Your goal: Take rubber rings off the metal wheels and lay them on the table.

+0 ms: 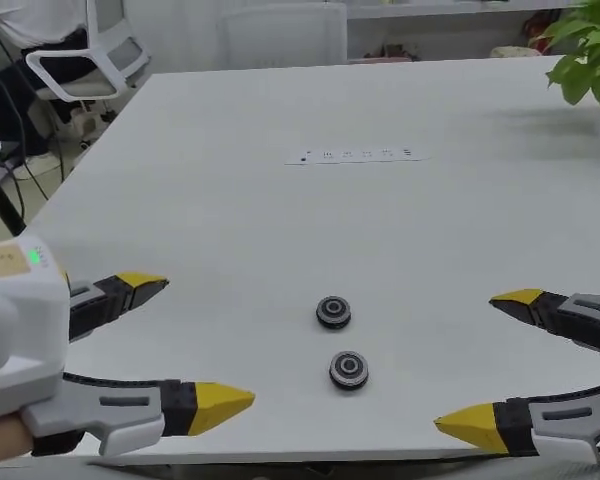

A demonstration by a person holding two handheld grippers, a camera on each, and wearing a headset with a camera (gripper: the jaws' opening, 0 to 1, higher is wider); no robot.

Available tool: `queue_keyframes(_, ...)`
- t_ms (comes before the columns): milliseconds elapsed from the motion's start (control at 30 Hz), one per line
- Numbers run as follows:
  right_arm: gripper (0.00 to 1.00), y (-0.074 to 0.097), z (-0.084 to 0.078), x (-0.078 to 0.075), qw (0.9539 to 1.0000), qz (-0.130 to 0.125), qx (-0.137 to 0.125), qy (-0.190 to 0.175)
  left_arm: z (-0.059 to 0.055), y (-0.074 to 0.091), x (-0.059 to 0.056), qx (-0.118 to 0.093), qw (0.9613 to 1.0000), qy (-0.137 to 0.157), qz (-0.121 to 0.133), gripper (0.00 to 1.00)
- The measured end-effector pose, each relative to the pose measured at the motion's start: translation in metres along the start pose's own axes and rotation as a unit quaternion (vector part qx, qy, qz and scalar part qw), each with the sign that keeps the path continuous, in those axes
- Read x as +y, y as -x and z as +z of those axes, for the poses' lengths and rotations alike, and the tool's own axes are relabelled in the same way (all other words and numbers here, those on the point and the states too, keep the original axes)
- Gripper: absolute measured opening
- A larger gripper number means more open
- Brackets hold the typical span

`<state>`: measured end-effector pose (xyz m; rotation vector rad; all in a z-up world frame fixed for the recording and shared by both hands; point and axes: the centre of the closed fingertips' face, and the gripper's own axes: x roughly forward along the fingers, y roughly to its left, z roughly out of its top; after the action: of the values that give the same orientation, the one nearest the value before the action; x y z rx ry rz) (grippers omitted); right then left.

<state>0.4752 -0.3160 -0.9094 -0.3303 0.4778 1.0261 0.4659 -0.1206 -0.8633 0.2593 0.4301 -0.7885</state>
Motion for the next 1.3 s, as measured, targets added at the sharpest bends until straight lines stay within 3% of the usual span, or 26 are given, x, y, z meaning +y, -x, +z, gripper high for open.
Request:
queue_keyframes(500, 0.85, -0.005, 0.001, -0.005, 1.0, 0.005, 0.006, 0.006, 0.001, 0.001, 0.011, -0.004, 1.0, 0.003, 0.007, 0.87)
queue_keyframes(1000, 0.82, -0.011, 0.006, -0.016, 0.9999, 0.01, -0.001, 0.004, -0.002, -0.004, 0.017, 0.002, 1.0, 0.005, 0.007, 0.87)
queue_keyframes(1300, 0.82, -0.015, 0.016, -0.022, 0.9998, 0.013, -0.015, 0.001, 0.003, -0.014, 0.021, 0.002, 1.0, -0.002, 0.003, 0.86)
